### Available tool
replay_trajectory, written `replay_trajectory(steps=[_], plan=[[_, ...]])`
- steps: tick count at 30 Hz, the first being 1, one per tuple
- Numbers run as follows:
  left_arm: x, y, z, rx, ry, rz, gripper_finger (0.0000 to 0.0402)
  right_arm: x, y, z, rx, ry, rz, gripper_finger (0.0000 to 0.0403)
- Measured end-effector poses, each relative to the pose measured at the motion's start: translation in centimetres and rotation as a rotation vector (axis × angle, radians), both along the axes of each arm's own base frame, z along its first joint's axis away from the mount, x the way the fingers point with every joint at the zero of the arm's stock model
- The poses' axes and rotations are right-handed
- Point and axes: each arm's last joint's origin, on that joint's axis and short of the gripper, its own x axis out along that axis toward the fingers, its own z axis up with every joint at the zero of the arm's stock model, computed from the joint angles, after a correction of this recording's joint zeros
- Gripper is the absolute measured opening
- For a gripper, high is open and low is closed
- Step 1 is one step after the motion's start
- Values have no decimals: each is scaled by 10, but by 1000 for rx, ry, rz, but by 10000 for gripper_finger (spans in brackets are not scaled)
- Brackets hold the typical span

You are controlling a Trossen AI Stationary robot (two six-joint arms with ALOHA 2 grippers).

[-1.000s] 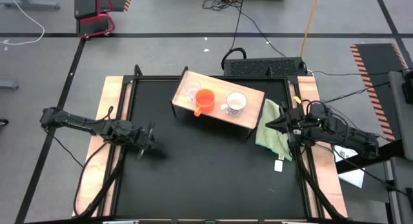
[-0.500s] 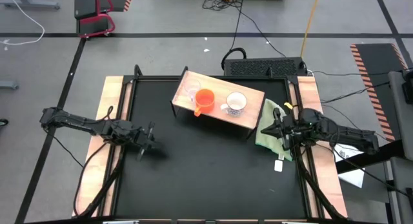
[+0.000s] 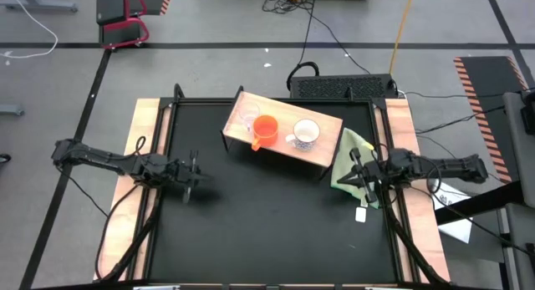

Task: Stack small to large cups/mugs on shelf
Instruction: Return to Home Position

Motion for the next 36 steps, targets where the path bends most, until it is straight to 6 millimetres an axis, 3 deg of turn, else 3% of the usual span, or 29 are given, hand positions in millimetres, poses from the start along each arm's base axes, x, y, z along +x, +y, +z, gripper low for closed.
replay_trajectory(steps=[12, 21, 31, 36], plan=[[1, 16, -3, 98, 27, 105, 30, 3, 6, -8, -83, 62, 47, 0], [0, 29, -2, 54, 16, 91, 30, 8, 6, -5, -149, 0, 30, 0], [0, 28, -2, 34, 15, -22, 15, 8, 6, -7, -154, 18, 36, 0], [0, 25, 0, 21, -13, -119, 3, 8, 6, 0, -173, -69, 32, 0]])
